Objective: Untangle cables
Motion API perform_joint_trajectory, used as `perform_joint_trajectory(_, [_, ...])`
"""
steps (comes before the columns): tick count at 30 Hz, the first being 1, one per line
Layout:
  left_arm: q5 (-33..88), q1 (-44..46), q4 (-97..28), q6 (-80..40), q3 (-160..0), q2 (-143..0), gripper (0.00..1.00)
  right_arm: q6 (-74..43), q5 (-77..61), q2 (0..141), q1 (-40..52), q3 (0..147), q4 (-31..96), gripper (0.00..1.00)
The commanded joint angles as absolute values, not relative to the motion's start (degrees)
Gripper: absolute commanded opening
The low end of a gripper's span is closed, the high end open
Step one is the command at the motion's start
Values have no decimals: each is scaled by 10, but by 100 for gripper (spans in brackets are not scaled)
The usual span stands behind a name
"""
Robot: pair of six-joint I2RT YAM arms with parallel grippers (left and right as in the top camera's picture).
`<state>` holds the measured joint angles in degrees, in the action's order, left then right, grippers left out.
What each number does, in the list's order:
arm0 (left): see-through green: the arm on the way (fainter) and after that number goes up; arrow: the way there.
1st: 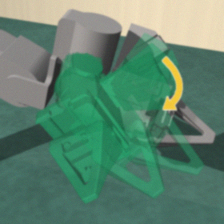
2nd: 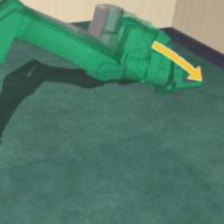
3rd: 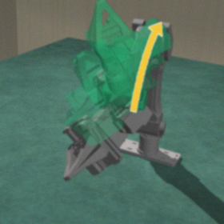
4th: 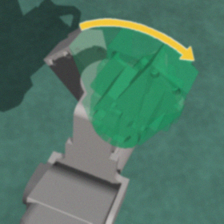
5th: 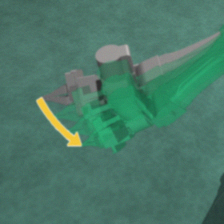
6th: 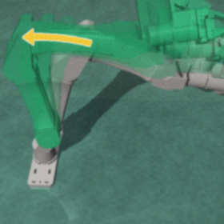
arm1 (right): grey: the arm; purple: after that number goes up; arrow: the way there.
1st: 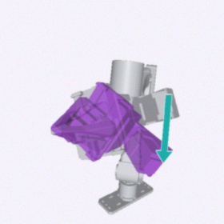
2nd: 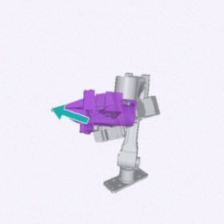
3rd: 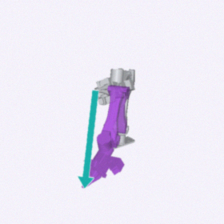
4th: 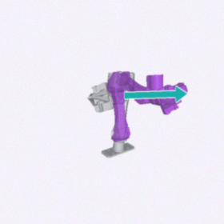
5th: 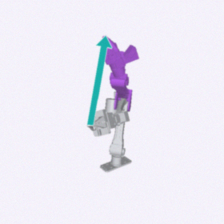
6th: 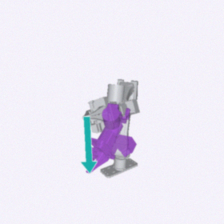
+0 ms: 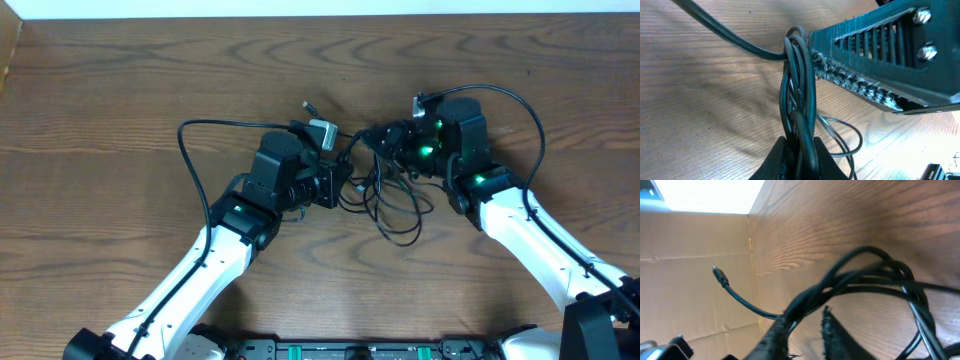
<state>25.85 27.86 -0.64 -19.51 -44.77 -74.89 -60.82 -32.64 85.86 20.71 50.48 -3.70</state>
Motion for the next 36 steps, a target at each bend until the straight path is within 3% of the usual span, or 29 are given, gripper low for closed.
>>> perform_joint_trajectory(1, [281,281,-4,-181,-453,-745,8,-505,-331,857,208,508,-15,18])
perform_joint_trajectory(5, [281,281,-4,-179,-453,-745,8,-477,-291,857,198,508,48,17])
perform_joint_trajectory(13, [286,281,-22,-179,-453,-754,8,-570,-319,857,150,508,74,17])
perform_joint_trajectory(19, [341,281,2,-205,-453,-848,8,-572,-314,858,150,508,137,22])
perform_joint_trajectory(25, [339,281,42,-207,-453,-904,8,-613,-251,863,151,508,196,21])
perform_joint_trajectory(36, [339,281,41,-207,-453,-919,8,-684,-248,953,184,508,117,13])
